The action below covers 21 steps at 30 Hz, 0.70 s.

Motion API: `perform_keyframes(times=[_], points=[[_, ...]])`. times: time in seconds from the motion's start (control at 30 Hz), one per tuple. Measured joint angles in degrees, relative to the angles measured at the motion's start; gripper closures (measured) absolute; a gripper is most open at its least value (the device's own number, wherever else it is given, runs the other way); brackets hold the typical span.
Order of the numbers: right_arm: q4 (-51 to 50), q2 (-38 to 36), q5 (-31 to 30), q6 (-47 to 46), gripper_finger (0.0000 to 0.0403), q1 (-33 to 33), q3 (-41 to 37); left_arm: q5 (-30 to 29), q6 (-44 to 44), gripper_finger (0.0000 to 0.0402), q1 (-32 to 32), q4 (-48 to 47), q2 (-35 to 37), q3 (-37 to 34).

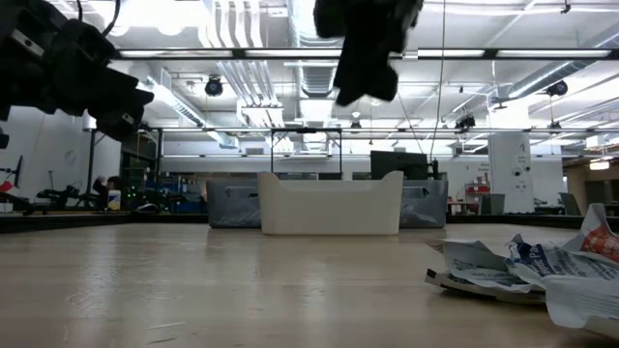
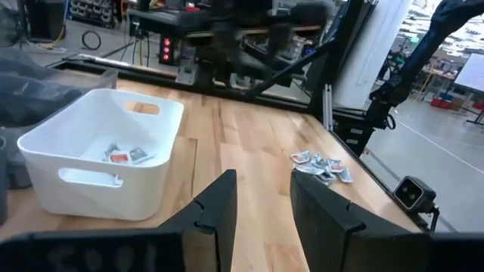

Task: Pick & Place First Aid Supplies
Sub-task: Put the orange ointment pack into the white bin

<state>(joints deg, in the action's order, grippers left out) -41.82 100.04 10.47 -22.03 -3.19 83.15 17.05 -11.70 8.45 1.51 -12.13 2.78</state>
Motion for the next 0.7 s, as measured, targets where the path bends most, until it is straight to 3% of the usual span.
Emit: perform_keyframes(times=[0.37,0.7], points=[[-0.02,3.22,0.09,-1.37,0.0298,-14.96,0.02,0.3,0.06,0.0282,0.0,0.22,0.06,-0.26],[0.23,10.95,-0.05,-0.53,0.0301,-17.58,0.02,2.3,-0.45,0.0282,0.02,0.24,0.06,-0.26]])
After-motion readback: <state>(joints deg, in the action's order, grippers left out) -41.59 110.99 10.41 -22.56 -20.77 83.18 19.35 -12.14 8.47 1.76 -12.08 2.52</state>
